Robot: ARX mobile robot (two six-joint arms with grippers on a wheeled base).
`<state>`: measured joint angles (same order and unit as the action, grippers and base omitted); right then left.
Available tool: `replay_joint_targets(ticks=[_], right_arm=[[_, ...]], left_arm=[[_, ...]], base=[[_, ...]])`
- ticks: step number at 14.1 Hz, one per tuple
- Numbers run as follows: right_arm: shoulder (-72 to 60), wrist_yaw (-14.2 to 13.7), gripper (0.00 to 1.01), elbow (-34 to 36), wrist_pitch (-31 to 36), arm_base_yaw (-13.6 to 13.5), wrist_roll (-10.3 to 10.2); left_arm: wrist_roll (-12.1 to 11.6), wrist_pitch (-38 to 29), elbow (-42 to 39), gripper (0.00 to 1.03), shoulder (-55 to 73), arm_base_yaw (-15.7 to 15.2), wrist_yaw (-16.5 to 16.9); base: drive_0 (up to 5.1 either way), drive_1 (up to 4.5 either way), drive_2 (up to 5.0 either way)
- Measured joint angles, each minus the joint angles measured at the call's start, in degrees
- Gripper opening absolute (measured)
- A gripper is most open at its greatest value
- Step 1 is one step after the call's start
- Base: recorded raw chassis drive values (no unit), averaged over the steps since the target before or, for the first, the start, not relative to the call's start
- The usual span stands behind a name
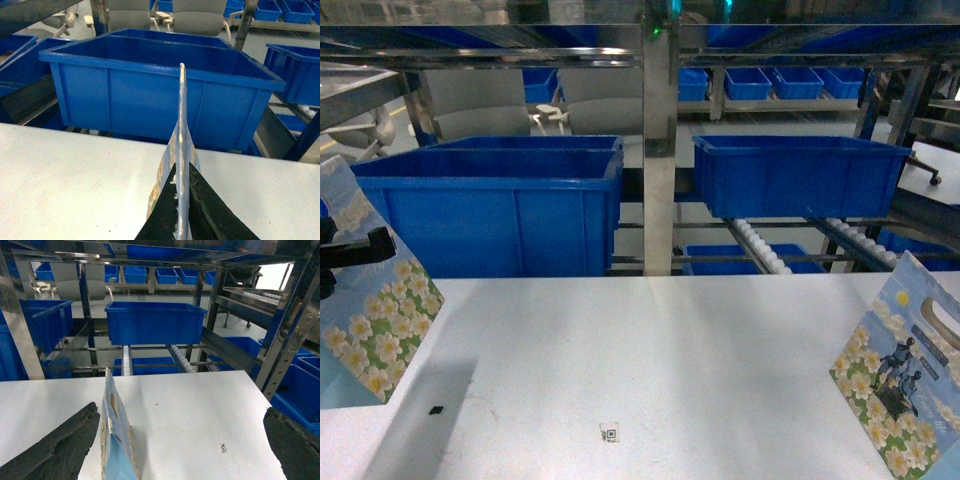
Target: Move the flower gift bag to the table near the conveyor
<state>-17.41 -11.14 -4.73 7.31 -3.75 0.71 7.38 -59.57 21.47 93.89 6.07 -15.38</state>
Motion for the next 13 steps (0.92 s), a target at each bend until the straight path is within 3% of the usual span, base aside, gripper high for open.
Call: replay_joint_targets(ticks=[4, 8, 13], right_arm=[[0.00, 0.00, 0.98, 0.00, 0.00, 0.00, 0.00], [0.00, 0.00, 0.98, 0.00, 0.00, 0.00, 0.00], [0.00, 0.00, 0.98, 0.00, 0.00, 0.00, 0.00]], left_arm=[[1.22, -3.17, -0.42, 0.03, 3.41, -0.63, 0.42], [1.90, -5.29, -0.37, 0.03, 4.74, 2.84, -1.57], [4.74, -12.15, -0.61, 0.03, 12.31, 3.50, -3.21]], base=[[0.0, 0.00, 0.0], [0.0, 0.00, 0.0], [0.0, 0.00, 0.0]])
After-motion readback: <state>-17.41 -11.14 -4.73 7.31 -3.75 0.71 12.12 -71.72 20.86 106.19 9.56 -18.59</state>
